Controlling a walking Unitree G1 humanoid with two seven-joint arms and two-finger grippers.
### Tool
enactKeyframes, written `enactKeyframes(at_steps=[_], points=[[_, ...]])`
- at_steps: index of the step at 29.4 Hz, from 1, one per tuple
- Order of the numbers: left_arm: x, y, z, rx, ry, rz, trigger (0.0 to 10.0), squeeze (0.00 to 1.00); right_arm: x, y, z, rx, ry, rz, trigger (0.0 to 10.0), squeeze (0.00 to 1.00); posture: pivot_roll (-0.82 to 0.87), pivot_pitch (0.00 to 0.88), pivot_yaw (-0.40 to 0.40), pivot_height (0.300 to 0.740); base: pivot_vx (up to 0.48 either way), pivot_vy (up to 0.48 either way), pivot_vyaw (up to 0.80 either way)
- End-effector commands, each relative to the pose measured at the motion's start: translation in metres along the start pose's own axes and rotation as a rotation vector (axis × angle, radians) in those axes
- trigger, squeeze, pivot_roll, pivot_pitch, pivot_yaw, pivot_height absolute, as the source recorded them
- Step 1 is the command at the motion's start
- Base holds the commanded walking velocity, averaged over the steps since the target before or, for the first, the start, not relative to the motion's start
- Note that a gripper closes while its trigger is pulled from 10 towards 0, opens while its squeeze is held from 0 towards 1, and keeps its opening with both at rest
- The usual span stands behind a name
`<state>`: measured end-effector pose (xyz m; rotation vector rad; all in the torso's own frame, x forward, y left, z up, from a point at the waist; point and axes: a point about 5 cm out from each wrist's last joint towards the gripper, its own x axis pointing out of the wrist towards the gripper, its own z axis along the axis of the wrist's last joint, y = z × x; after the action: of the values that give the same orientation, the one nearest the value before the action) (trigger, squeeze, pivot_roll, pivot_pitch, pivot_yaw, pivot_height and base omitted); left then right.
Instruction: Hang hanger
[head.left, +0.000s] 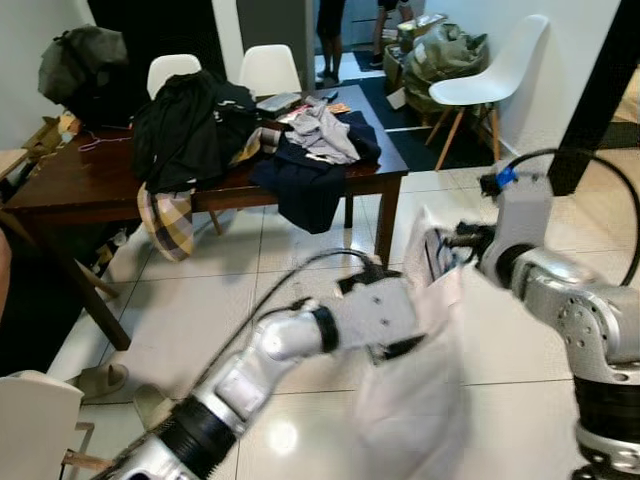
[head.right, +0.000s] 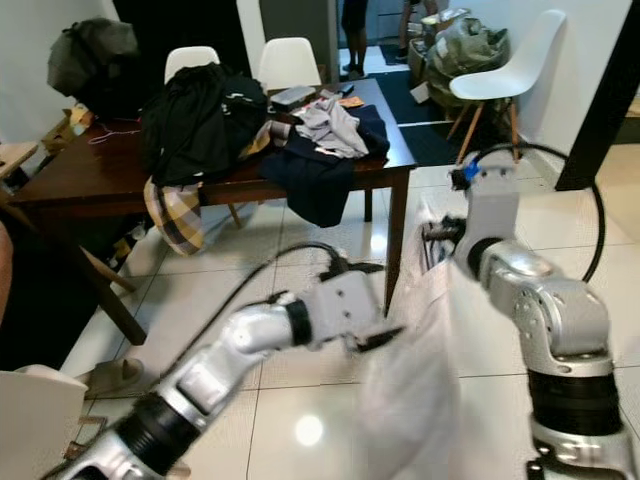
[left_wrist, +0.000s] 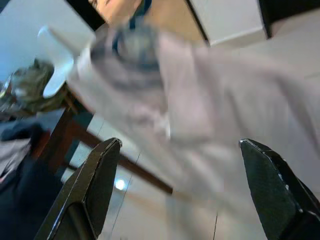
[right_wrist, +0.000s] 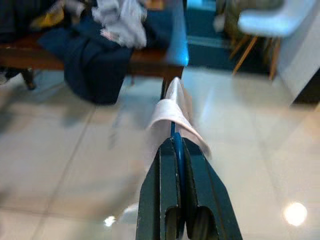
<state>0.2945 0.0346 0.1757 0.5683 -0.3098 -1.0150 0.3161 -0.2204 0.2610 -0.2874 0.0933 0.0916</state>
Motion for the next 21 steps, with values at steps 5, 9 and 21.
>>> enactKeyframes(at_steps=[5,9,21], points=[[-0.022,0.018,-0.007,-0.013,0.062,0.032,10.0,0.15,-0.007,0.005,0.009,-0.246,-0.103,0.107,0.0,0.00,-0.11,0.016,0.052,0.736,0.000,0.000,0.00],[-0.036,0.036,-0.011,0.023,0.106,0.120,10.0,0.00,-0.011,-0.004,0.003,-0.338,-0.082,0.153,0.0,0.00,-0.10,0.014,0.046,0.736,0.000,0.000,0.00],[-0.064,0.068,-0.049,0.338,0.411,0.266,10.0,0.00,-0.035,0.001,0.008,-0.343,-0.145,0.426,0.0,0.00,-0.12,0.014,0.055,0.736,0.000,0.000,0.00]])
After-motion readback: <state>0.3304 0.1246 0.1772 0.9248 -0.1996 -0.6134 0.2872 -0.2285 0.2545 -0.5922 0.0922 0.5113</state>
